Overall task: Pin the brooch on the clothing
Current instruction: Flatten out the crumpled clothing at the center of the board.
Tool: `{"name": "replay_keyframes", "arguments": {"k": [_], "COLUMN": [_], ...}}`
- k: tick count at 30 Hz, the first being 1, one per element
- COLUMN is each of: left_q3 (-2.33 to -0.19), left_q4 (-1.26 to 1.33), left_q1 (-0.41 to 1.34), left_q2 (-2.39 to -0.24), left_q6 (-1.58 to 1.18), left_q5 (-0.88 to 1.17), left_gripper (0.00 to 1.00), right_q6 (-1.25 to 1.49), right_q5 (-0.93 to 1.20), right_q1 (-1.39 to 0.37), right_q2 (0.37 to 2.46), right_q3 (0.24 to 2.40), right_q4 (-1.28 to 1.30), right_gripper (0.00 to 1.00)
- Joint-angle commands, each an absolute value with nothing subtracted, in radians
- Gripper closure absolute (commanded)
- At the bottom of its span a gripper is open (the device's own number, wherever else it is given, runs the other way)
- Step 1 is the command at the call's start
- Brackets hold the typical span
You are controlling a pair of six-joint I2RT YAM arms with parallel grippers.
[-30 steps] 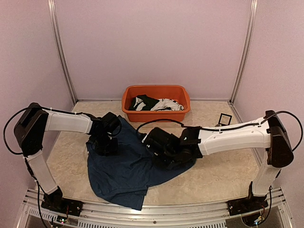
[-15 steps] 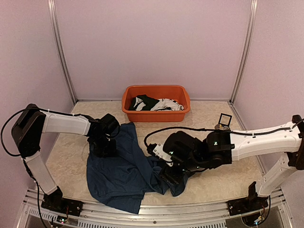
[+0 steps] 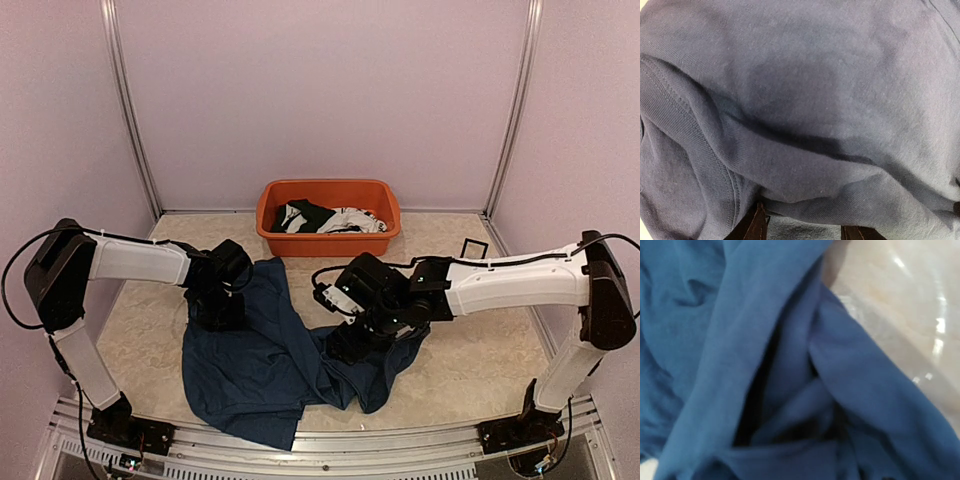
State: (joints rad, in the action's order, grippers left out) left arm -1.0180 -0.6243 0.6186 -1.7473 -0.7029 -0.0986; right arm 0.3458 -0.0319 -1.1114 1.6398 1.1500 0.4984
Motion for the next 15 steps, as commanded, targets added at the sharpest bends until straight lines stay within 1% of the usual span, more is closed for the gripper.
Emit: {"name": "replay_keyframes", "arguments": {"k": [1, 5, 9, 11, 15], "left_q3": [-0.992, -0.992, -0.998, -1.0, -0.996], "left_q4": [-0.666, -0.663, -0.663, -0.664, -0.663], "left_q1": [0.627, 0.63, 0.635, 0.636, 0.636], "left_q2": [-1.769, -1.775, -1.784, -1.786, -1.779], "left_q6": [-0.709, -0.709, -0.706, -0.704, -0.703], "left_q5": [-0.099, -0.1, -0.104, -0.104, -0.107], "left_gripper": [0.53, 0.53, 0.53, 0.53, 0.53], "right_q6": [0.363, 0.379, 0.387, 0.381, 0.391], "right_q5": [0.03, 0.1, 0.082, 0.08, 0.1], "right_q1": [-1.12, -1.12, -1.12, -1.121, -1.12], "right_q2": [1.706, 1.721, 1.769, 1.801, 1.82], "right_q3": [1.238, 1.249, 1.288, 1.298, 1.269], "right_q4": [0.552, 0.514, 0.55, 0.569, 0.562], "right_gripper": [0.32, 0.29, 0.31, 0.34, 0.47]}}
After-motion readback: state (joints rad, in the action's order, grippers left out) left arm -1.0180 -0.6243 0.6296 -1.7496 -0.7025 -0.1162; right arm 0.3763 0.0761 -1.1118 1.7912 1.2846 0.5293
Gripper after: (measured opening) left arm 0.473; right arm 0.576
